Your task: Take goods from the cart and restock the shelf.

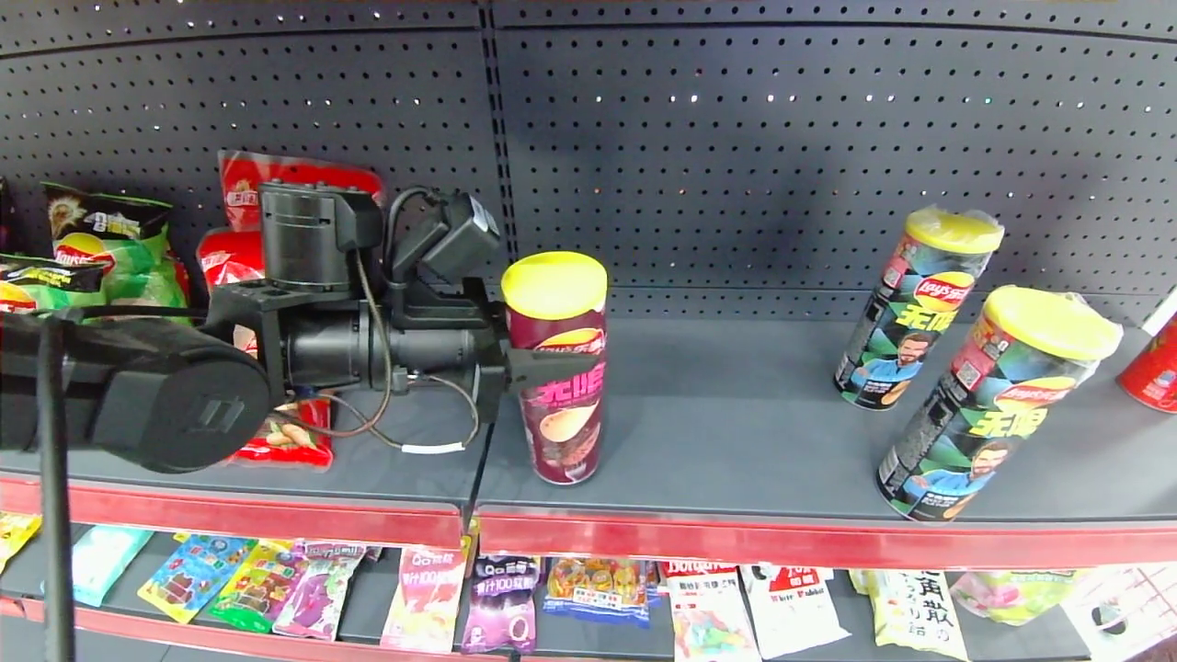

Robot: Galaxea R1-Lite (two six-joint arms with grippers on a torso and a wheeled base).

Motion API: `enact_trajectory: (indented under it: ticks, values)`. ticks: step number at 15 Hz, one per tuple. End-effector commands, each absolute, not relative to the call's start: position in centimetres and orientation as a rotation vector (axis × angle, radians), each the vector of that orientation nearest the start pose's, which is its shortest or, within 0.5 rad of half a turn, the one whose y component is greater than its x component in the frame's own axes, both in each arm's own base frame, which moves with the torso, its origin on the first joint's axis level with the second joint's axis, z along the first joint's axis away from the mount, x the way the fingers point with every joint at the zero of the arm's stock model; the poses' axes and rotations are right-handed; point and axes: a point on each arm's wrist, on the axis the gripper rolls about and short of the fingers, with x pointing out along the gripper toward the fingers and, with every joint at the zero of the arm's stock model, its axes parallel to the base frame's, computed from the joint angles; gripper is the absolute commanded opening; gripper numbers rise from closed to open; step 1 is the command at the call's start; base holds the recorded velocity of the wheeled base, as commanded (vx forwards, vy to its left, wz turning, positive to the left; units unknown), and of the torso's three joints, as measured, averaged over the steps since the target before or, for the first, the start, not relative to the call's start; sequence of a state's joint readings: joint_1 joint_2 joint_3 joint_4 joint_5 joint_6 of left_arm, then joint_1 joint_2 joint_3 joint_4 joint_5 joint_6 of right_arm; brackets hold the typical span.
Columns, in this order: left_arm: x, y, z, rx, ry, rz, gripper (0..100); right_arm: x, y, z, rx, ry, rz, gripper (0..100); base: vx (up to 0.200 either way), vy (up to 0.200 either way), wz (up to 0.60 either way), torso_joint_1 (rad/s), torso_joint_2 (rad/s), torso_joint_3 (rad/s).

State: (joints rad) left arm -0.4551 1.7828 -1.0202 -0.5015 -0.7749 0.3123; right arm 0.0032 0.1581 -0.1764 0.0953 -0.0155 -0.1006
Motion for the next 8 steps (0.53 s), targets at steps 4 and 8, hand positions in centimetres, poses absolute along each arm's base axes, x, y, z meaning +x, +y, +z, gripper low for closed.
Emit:
enact_trajectory:
  ticks: [4,8]
  values:
    - [29.1,-15.9,19.3,0.239,0.085,-1.308,0,-2.1,0.0,11.8,-0.102,0.077,-0.008,0,0.0,0.0,0.0,0.0,0.0,0.0]
    - [29.5,-16.1,18.2,0.258,0.102,-1.312,0,-2.1,0.0,11.9,-0.102,0.077,-0.008,0,0.0,0.0,0.0,0.0,0.0,0.0]
